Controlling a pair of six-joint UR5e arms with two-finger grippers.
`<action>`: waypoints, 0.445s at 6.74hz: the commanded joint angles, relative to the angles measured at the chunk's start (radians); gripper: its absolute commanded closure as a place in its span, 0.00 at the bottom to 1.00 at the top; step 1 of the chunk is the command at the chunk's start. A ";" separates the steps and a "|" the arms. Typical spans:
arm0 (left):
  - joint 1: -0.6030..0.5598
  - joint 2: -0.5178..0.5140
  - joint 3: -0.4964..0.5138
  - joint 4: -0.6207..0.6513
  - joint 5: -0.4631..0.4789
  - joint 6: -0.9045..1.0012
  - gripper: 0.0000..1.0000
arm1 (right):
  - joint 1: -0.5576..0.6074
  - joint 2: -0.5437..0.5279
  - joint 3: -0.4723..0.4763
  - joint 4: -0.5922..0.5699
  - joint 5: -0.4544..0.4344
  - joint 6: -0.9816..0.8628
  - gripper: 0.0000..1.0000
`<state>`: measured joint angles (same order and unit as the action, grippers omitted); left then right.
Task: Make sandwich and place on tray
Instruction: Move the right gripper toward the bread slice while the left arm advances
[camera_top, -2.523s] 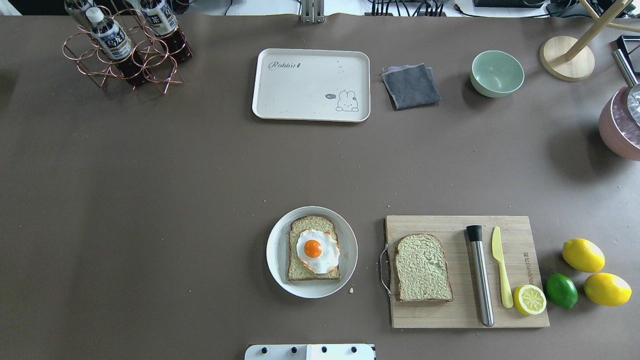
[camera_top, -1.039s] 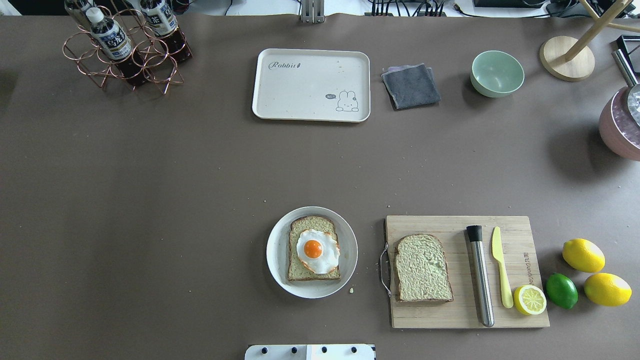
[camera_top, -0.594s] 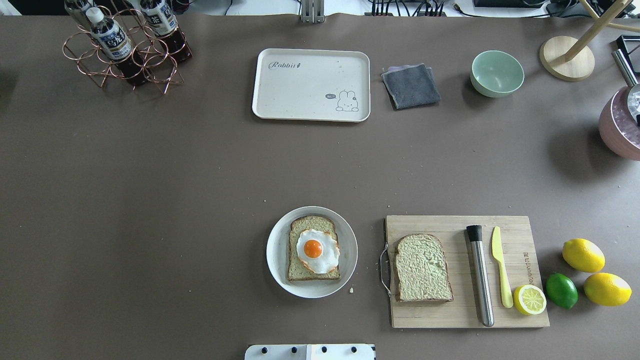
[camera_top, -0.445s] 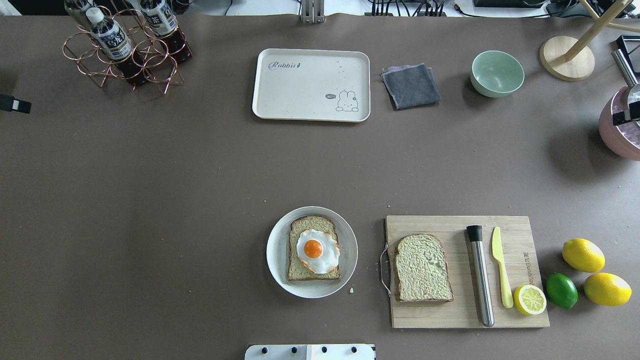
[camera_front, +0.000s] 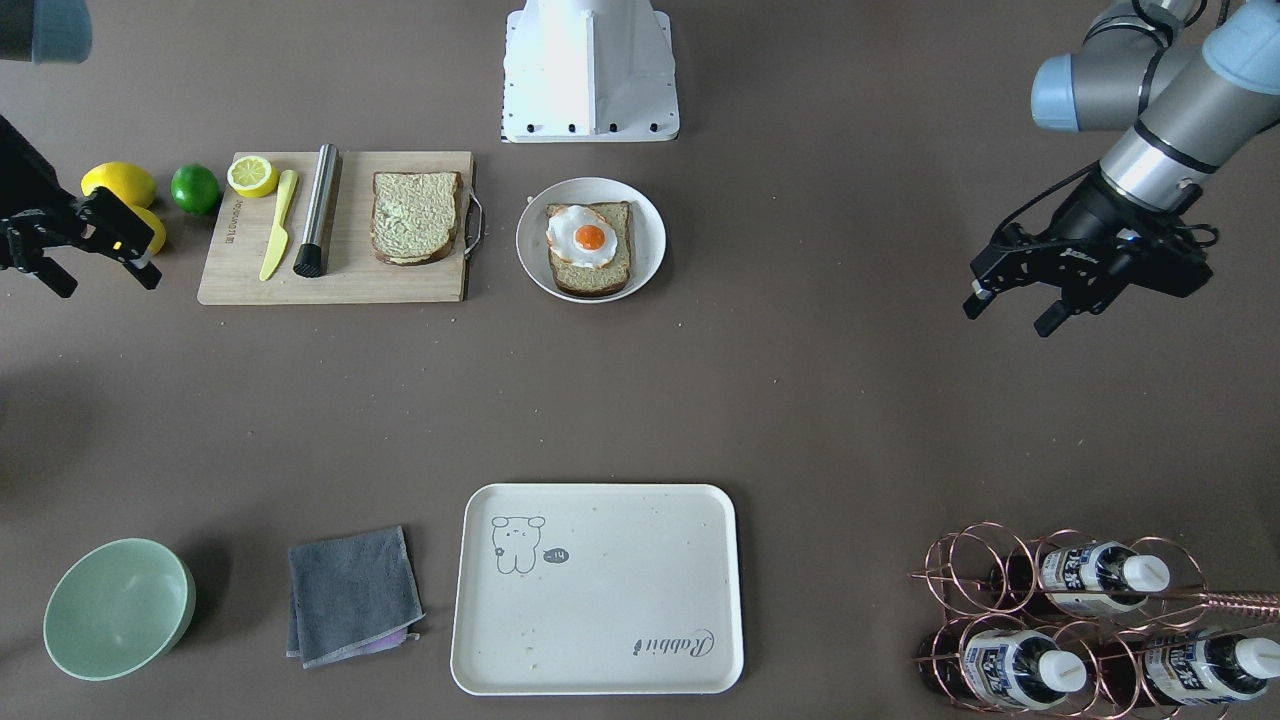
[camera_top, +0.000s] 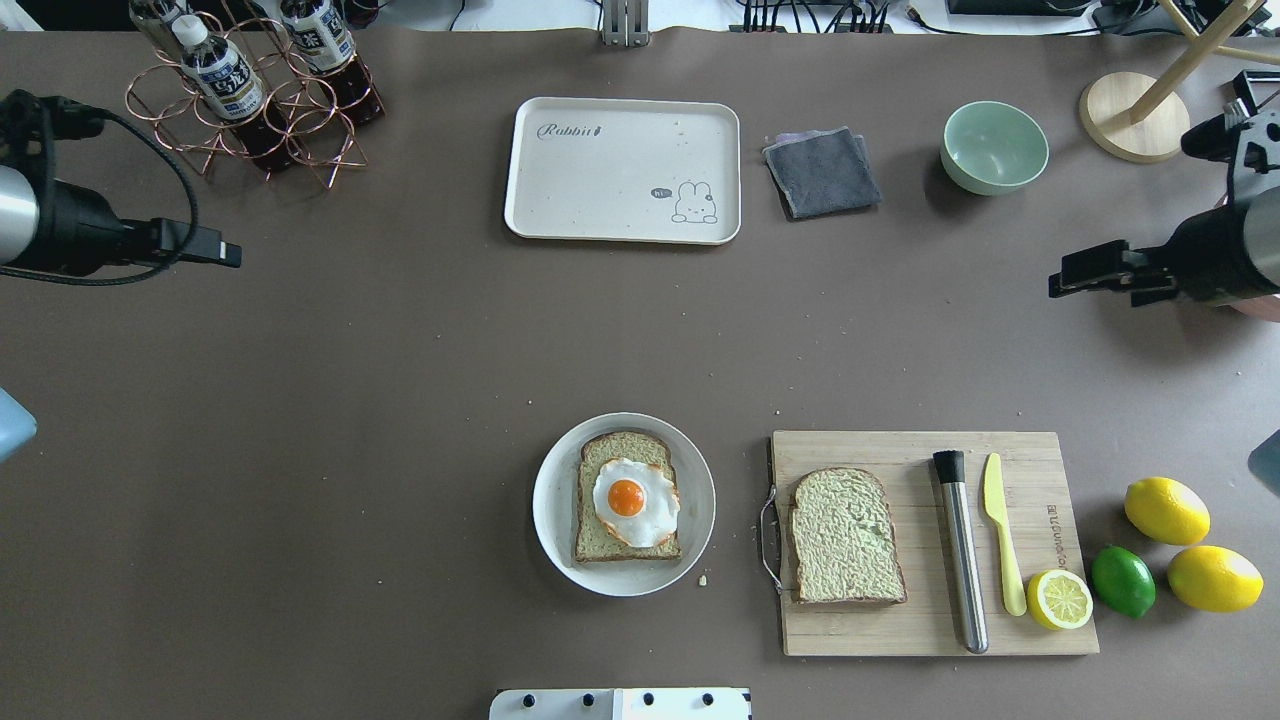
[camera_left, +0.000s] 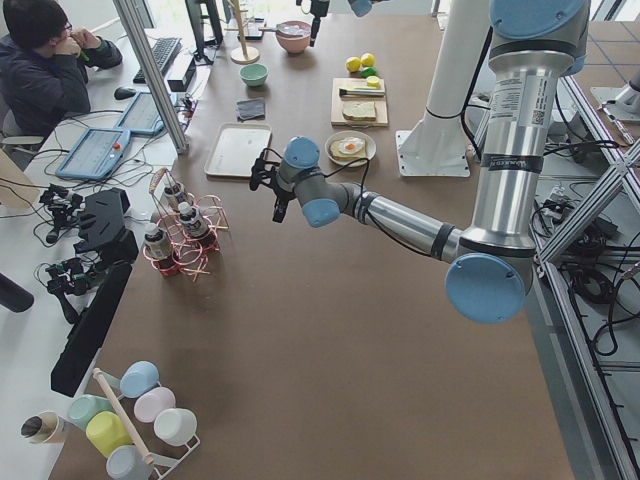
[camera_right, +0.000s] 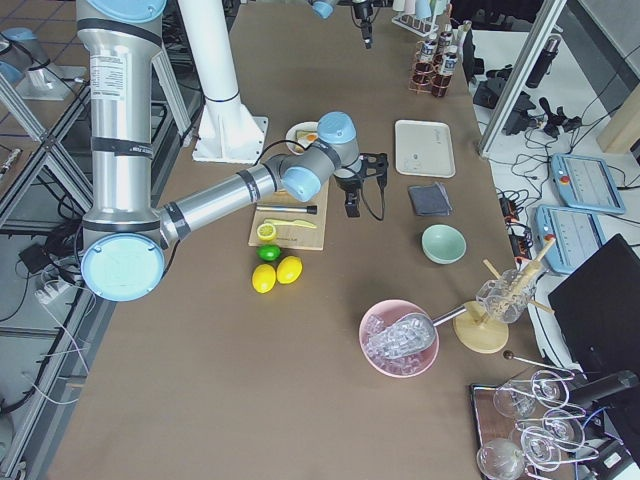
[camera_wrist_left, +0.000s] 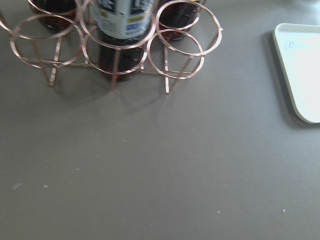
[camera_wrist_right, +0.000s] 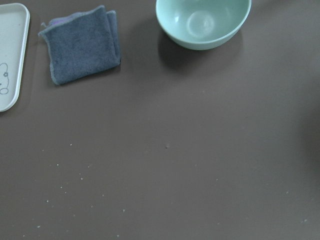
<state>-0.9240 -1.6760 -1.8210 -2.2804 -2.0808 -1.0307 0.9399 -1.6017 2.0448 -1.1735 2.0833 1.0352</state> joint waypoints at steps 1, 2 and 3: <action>0.222 -0.045 -0.021 0.005 0.222 -0.170 0.02 | -0.268 0.009 0.085 0.000 -0.174 0.246 0.00; 0.272 -0.089 -0.023 0.027 0.267 -0.222 0.02 | -0.388 0.003 0.110 -0.002 -0.260 0.326 0.00; 0.327 -0.153 -0.026 0.080 0.315 -0.265 0.02 | -0.483 -0.001 0.116 0.001 -0.331 0.385 0.00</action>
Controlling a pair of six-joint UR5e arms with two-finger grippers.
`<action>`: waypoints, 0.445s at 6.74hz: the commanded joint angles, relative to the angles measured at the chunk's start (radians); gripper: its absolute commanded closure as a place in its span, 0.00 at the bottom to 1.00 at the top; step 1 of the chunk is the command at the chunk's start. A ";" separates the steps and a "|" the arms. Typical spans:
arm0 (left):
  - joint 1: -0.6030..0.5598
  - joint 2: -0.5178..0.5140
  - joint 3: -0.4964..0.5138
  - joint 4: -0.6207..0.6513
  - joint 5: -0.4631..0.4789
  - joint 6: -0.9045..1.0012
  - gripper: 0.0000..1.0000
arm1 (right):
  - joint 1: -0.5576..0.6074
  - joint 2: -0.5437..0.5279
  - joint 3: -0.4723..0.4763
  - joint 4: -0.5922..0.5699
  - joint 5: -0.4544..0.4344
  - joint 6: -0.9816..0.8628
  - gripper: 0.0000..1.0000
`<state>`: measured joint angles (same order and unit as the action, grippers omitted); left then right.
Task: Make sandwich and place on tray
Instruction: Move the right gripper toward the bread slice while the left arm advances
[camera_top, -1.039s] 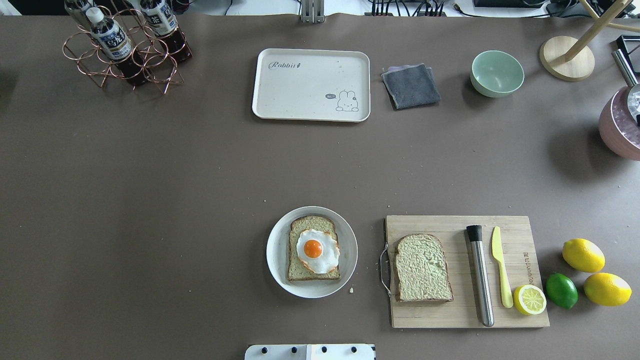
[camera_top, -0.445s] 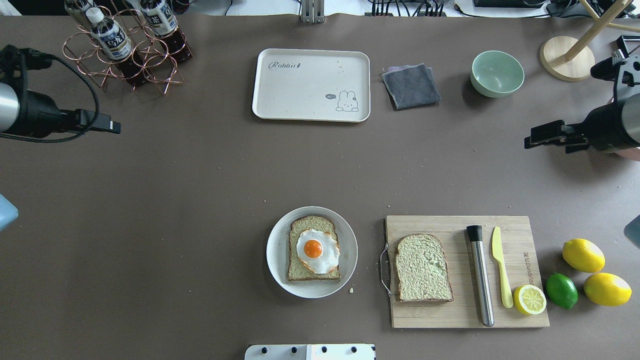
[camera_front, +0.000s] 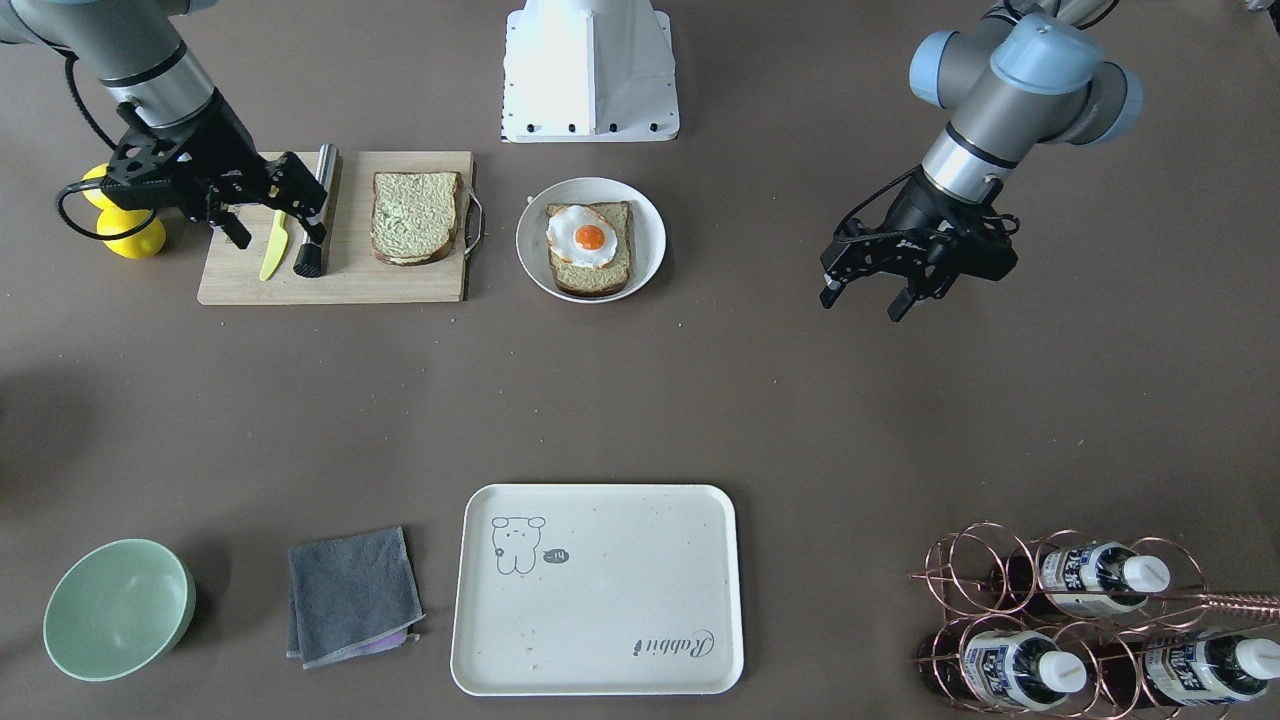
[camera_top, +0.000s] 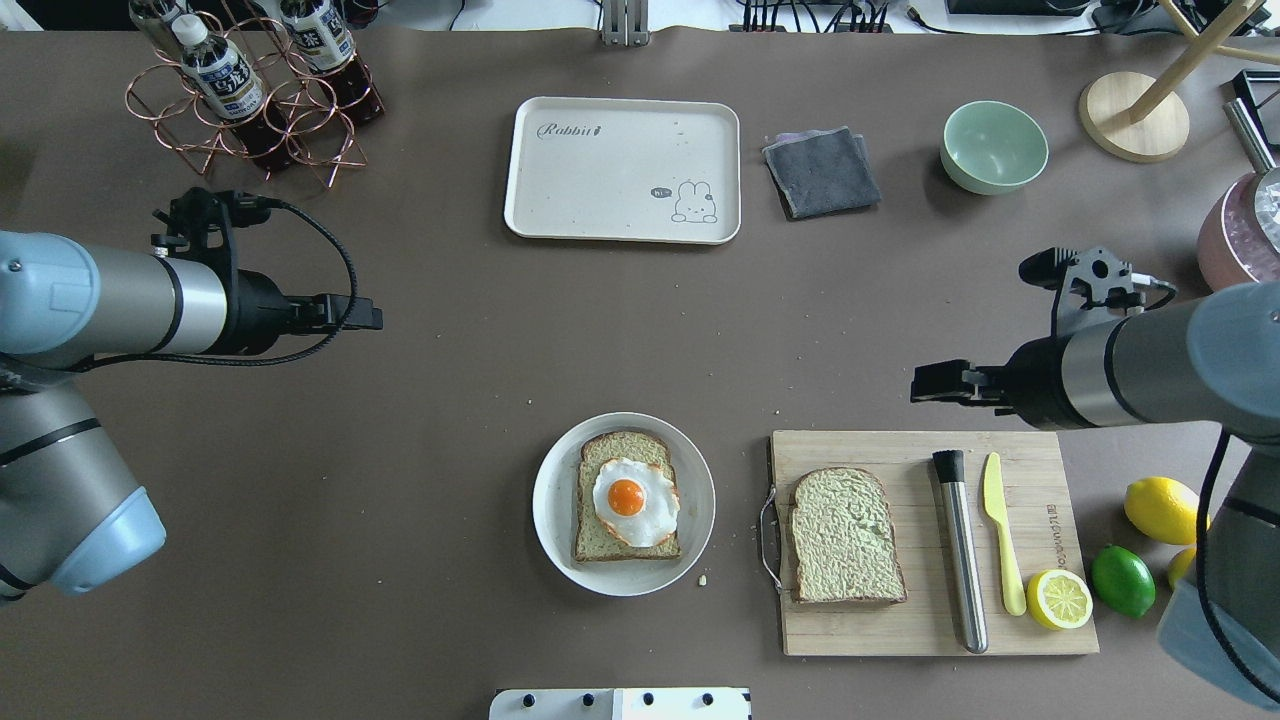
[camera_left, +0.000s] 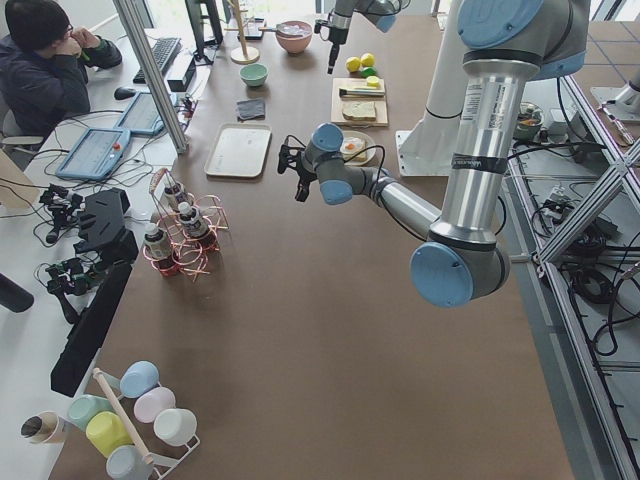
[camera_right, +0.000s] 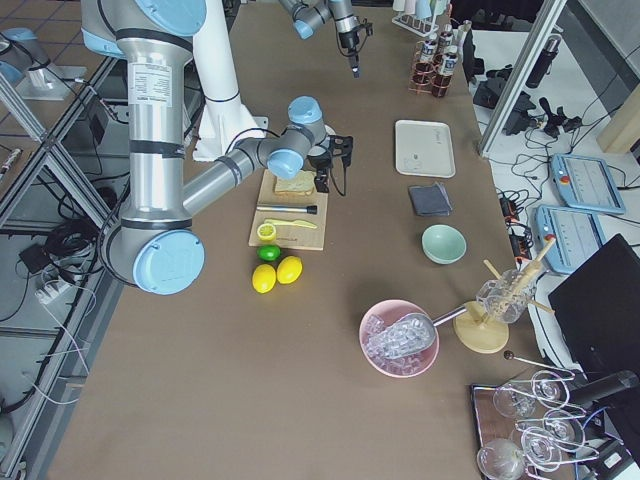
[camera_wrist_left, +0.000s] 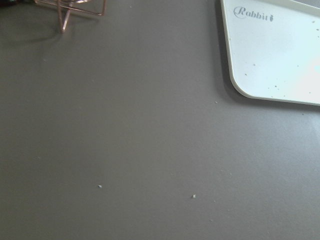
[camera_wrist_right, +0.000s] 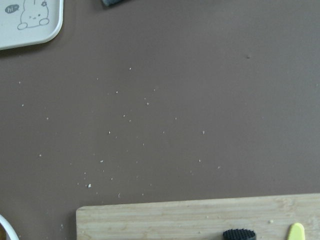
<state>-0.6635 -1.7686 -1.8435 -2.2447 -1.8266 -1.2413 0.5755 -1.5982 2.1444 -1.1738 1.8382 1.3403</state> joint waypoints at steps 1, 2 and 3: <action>0.134 -0.139 -0.006 0.133 0.137 -0.093 0.02 | -0.193 -0.028 0.025 0.041 -0.127 0.108 0.02; 0.178 -0.187 -0.008 0.189 0.180 -0.119 0.02 | -0.251 -0.101 0.023 0.166 -0.170 0.114 0.04; 0.194 -0.192 -0.010 0.194 0.191 -0.125 0.02 | -0.287 -0.129 0.023 0.187 -0.197 0.141 0.10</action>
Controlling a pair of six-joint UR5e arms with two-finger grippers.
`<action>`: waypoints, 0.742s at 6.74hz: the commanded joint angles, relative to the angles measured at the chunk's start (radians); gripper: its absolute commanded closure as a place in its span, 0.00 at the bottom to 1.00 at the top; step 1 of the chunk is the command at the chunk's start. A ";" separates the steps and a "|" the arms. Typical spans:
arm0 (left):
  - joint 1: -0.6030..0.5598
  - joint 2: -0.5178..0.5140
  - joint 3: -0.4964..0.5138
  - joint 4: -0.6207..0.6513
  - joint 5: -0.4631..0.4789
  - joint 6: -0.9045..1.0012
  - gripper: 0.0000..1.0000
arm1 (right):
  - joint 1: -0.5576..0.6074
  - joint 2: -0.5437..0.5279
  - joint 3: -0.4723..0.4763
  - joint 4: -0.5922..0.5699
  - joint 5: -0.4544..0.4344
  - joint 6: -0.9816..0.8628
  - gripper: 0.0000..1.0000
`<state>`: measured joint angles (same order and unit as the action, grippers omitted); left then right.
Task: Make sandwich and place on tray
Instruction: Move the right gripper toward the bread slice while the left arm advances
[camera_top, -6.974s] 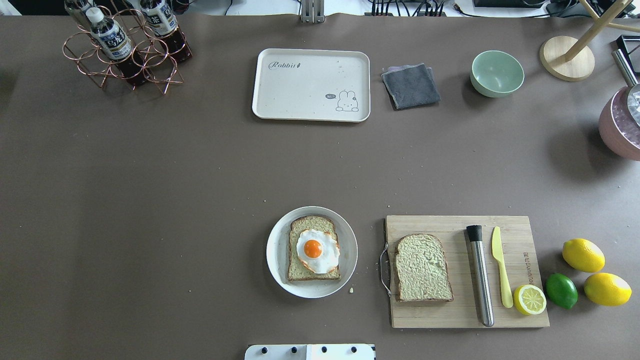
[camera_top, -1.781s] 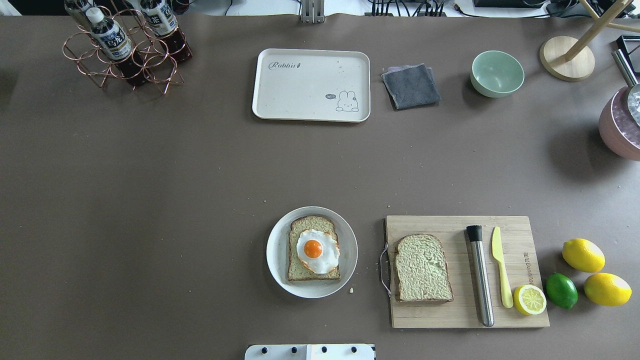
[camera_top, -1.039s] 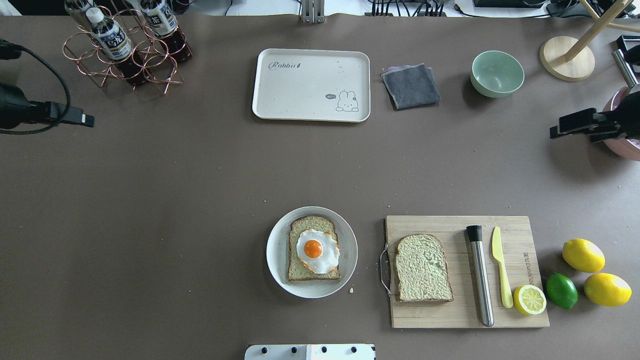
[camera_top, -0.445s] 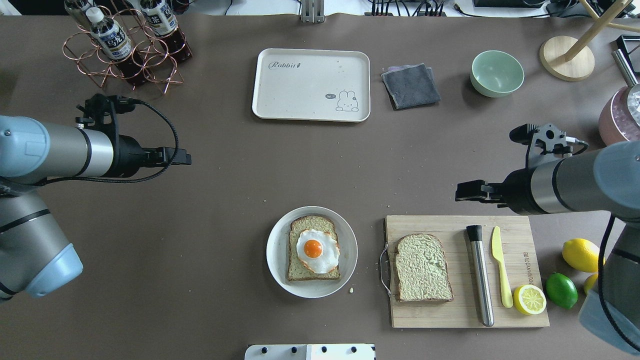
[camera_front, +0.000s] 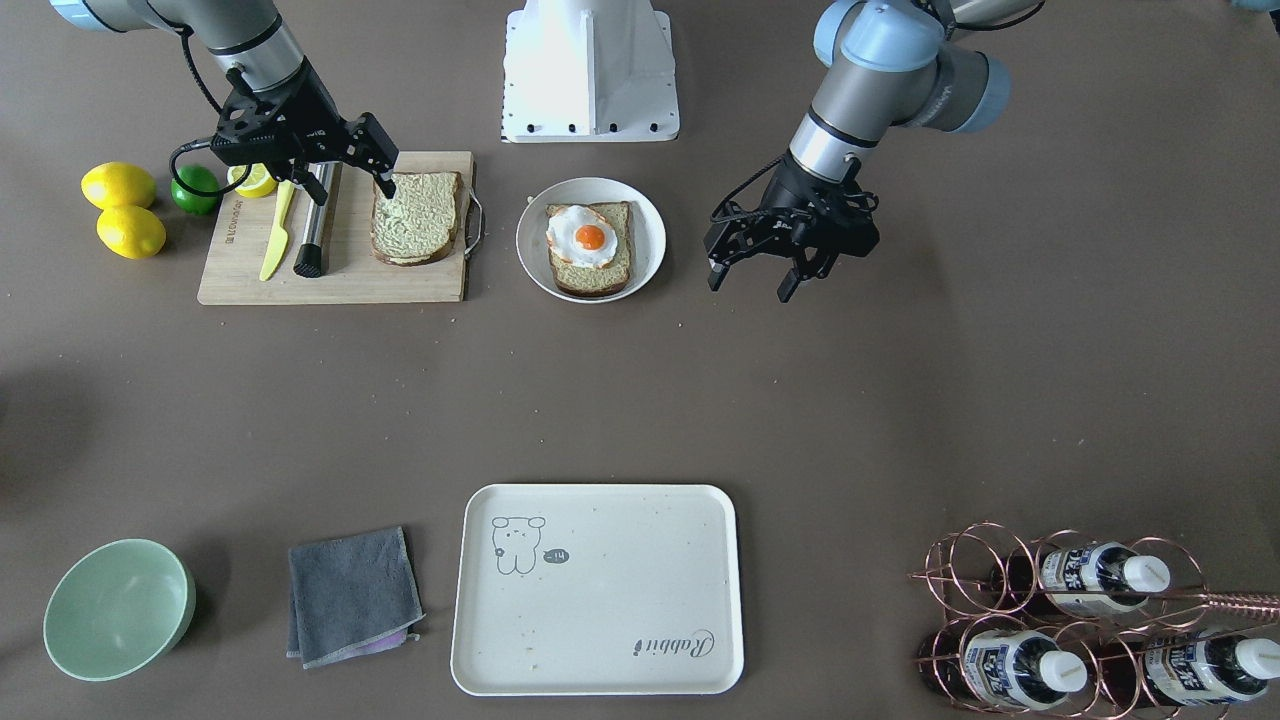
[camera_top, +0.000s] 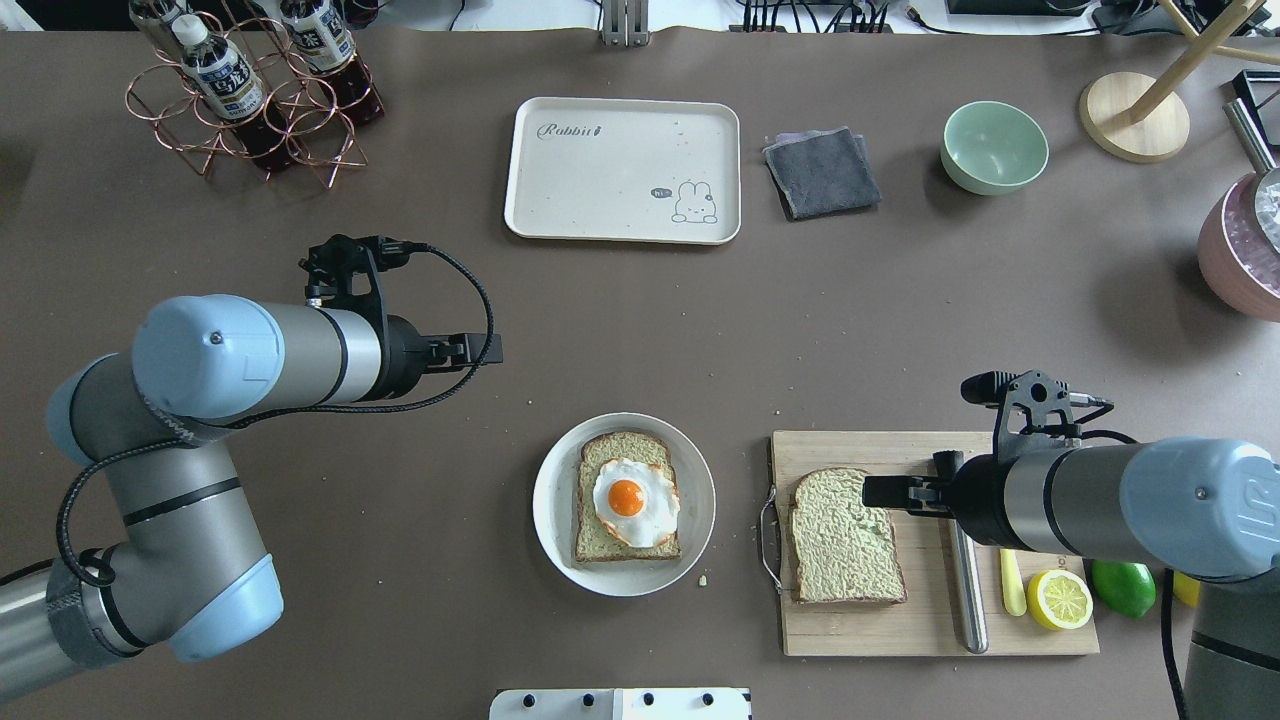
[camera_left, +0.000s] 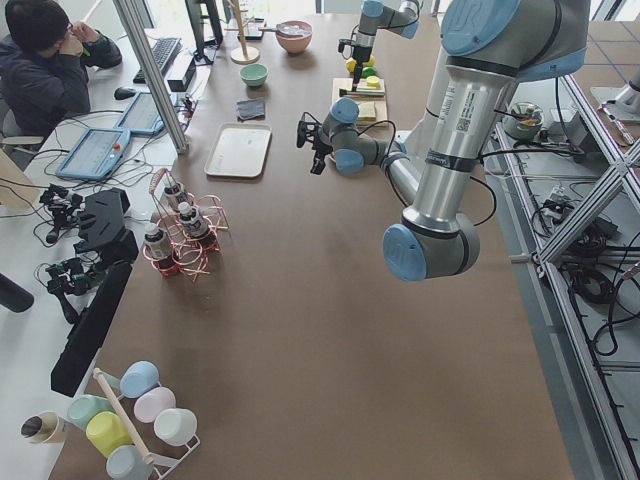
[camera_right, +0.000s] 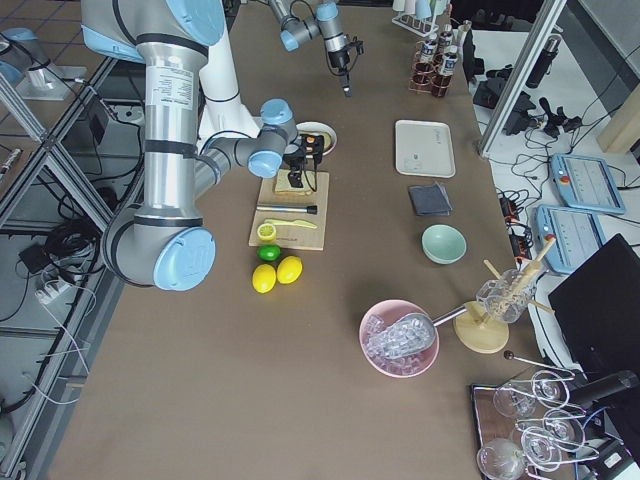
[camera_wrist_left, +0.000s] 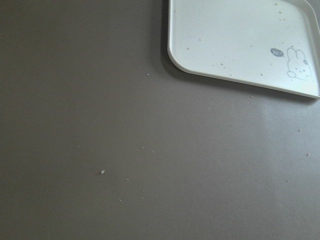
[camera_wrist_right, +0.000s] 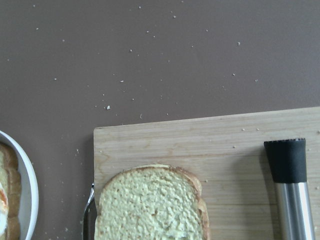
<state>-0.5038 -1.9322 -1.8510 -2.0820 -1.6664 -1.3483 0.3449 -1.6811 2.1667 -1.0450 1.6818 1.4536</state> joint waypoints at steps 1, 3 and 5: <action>0.036 -0.028 -0.008 0.031 0.036 -0.017 0.02 | -0.095 -0.054 -0.004 0.057 -0.063 0.028 0.31; 0.036 -0.027 -0.010 0.031 0.036 -0.017 0.02 | -0.155 -0.057 -0.024 0.065 -0.138 0.033 0.38; 0.039 -0.025 -0.025 0.031 0.036 -0.017 0.02 | -0.162 -0.057 -0.050 0.103 -0.142 0.033 0.39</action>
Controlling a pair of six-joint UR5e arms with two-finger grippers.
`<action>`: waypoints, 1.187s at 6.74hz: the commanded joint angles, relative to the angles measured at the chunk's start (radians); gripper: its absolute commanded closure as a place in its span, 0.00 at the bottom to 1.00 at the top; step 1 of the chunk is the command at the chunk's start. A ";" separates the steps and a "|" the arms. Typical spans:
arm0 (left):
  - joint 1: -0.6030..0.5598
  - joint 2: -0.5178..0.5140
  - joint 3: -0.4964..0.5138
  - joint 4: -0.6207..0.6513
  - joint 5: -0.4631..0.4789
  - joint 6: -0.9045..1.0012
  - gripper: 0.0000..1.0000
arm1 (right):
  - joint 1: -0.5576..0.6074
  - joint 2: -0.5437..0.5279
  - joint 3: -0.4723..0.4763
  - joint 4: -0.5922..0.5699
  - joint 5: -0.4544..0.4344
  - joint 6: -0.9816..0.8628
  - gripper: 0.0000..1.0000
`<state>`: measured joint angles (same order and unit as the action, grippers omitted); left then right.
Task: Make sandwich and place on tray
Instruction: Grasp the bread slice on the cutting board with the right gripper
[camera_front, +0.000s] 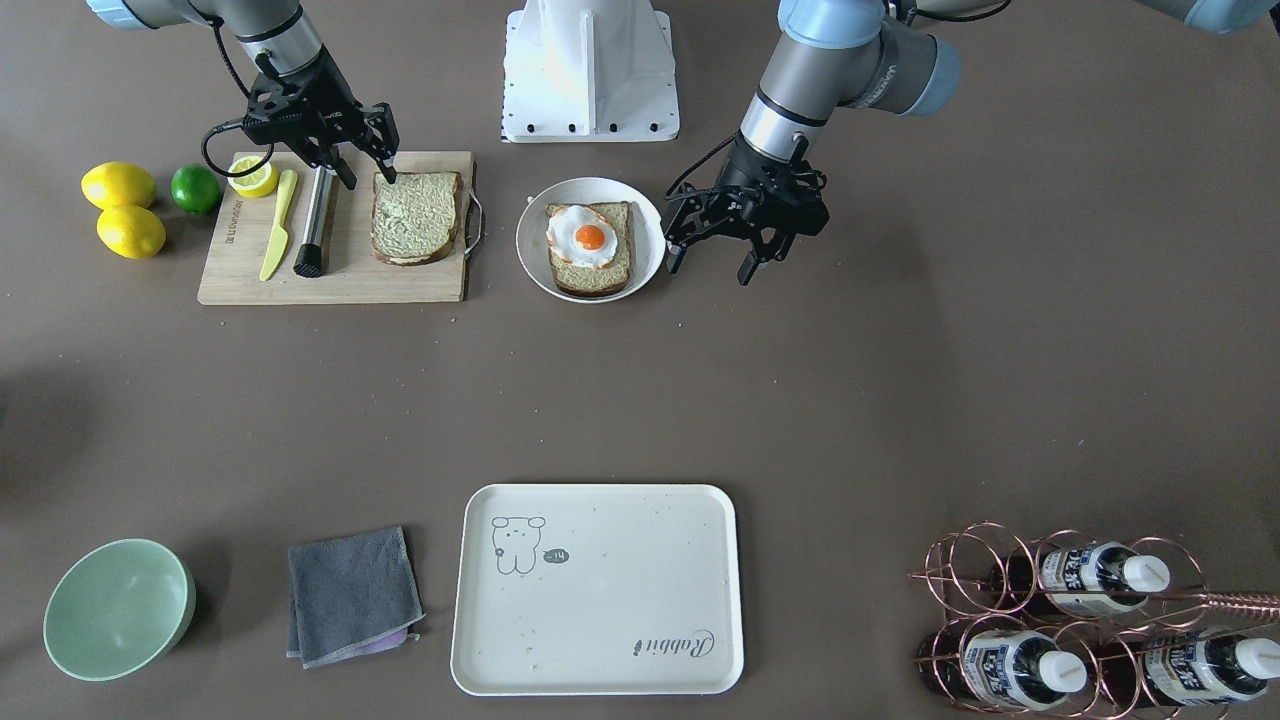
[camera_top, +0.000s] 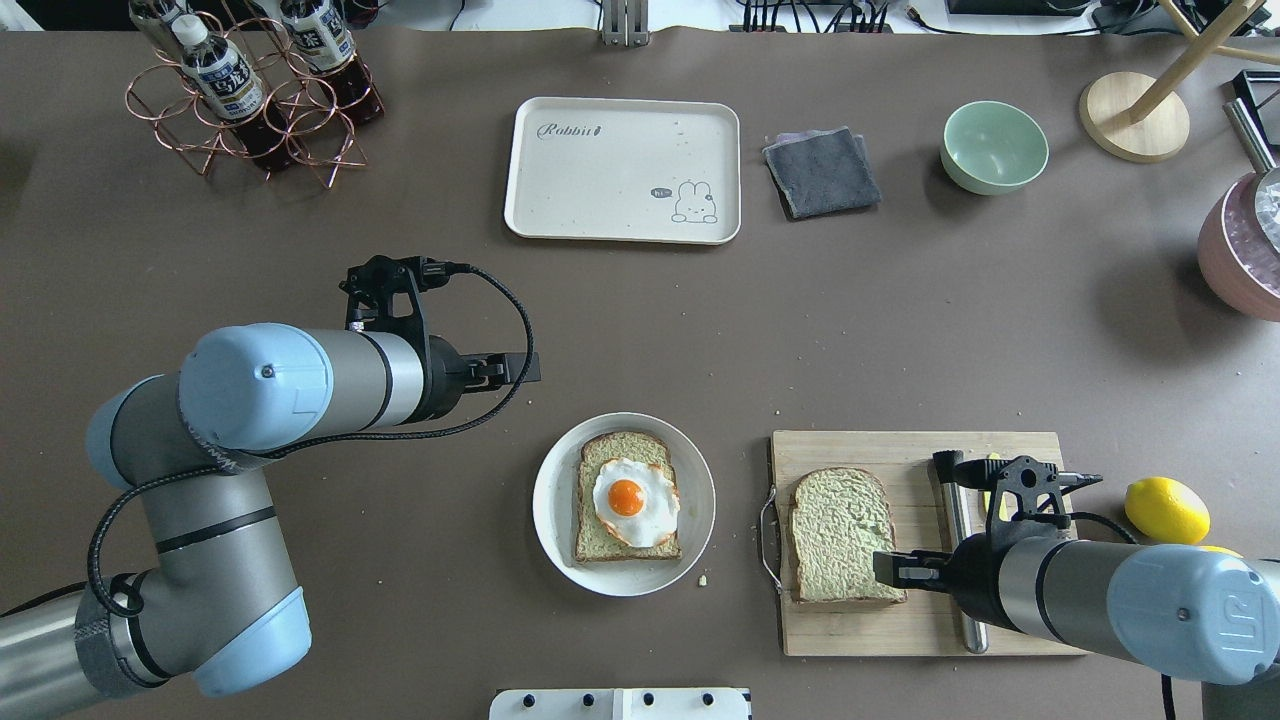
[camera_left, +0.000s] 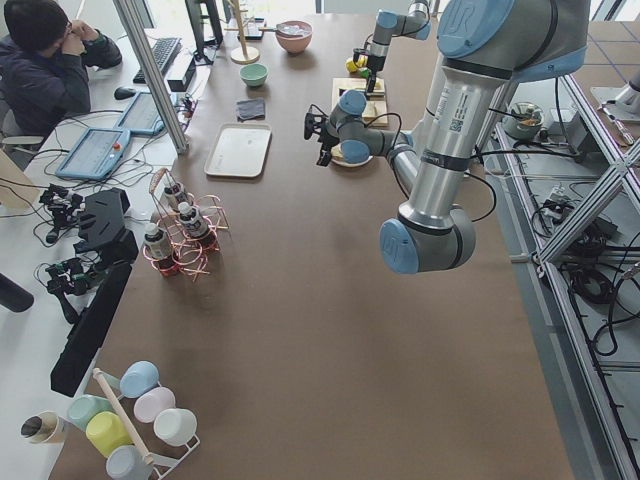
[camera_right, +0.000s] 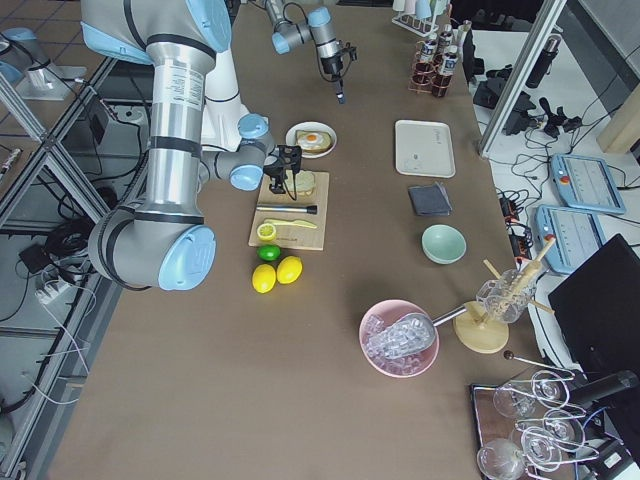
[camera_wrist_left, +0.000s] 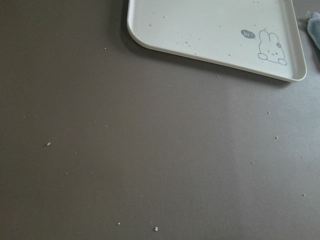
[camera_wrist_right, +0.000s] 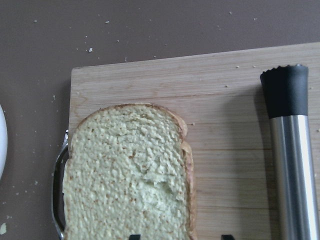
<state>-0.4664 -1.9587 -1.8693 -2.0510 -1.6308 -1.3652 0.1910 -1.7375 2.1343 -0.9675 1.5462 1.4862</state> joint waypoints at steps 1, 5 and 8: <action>0.002 0.001 -0.010 0.000 0.000 0.000 0.02 | -0.019 0.003 -0.033 0.050 -0.030 0.012 0.39; 0.002 0.001 -0.011 0.000 0.000 0.000 0.02 | -0.068 0.003 -0.045 0.052 -0.080 0.042 0.40; 0.002 0.001 -0.011 0.000 0.000 0.000 0.02 | -0.073 0.007 -0.042 0.052 -0.087 0.042 1.00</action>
<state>-0.4652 -1.9573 -1.8806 -2.0509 -1.6306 -1.3652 0.1184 -1.7324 2.0902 -0.9158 1.4612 1.5282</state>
